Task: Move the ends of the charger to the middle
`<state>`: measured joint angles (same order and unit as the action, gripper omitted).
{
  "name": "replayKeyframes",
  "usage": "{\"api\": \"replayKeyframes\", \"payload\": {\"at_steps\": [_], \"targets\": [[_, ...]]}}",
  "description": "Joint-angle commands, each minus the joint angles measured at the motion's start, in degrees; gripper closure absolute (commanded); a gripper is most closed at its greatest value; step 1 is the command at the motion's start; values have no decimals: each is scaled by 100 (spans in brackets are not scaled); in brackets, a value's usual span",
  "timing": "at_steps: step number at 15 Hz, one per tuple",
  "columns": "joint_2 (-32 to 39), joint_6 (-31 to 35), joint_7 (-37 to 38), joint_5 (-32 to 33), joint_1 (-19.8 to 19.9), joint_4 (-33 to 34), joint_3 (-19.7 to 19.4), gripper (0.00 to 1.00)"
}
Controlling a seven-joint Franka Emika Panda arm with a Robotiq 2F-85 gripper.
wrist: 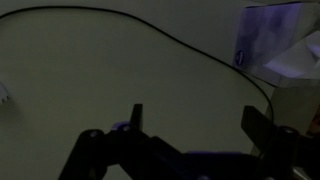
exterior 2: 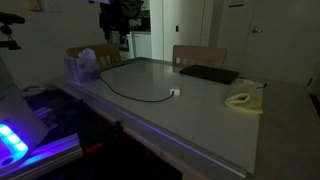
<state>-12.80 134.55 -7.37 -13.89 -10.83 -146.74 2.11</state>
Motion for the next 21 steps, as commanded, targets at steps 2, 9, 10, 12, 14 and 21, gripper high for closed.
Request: {"api": "replayKeyframes", "payload": {"at_steps": [2, 9, 10, 12, 14, 21], "targets": [[-59, 111, -16, -43, 75, -57, 91, 0], [734, 973, 686, 149, 88, 581, 308, 0], [930, 998, 720, 183, 71, 744, 353, 0], [1428, 996, 907, 398, 50, 1142, 487, 0], [1935, 1036, 1127, 683, -2, 1530, 615, 0], [3516, 964, 2610, 1458, -516, 2938, 595, 0]]}}
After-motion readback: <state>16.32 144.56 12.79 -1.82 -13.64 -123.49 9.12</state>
